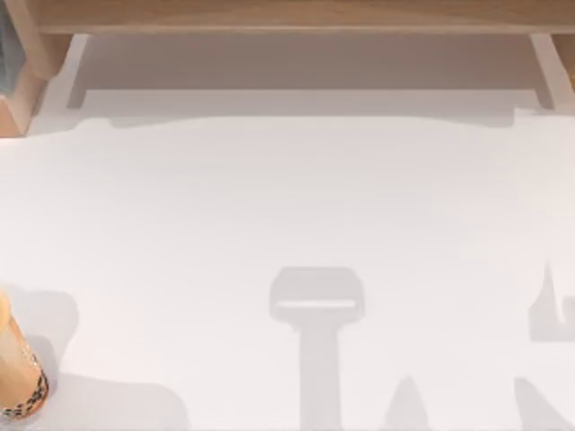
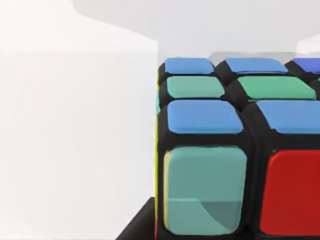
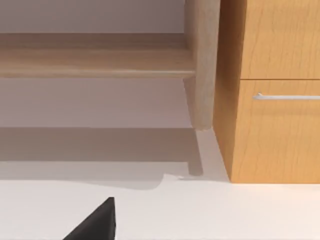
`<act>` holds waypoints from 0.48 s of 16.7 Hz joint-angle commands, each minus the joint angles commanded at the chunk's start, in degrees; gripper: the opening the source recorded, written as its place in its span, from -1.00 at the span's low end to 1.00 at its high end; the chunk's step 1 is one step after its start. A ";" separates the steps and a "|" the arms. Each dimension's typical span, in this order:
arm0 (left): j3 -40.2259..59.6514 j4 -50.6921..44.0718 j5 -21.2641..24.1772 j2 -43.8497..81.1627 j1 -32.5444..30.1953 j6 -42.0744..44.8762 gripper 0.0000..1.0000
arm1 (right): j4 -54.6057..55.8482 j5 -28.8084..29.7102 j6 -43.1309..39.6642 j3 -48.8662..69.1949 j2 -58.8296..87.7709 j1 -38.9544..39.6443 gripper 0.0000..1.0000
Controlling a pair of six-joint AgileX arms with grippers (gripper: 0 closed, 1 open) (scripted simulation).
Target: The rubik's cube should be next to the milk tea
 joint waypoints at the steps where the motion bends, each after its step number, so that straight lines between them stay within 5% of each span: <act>1: 0.01 0.01 0.00 -0.01 0.01 0.00 -1.00 | 0.00 0.00 0.00 0.00 0.00 0.00 1.00; 8: 0.78 1.90 -0.40 -0.78 0.63 0.11 -1.00 | 0.00 0.00 0.00 0.00 0.00 0.00 1.00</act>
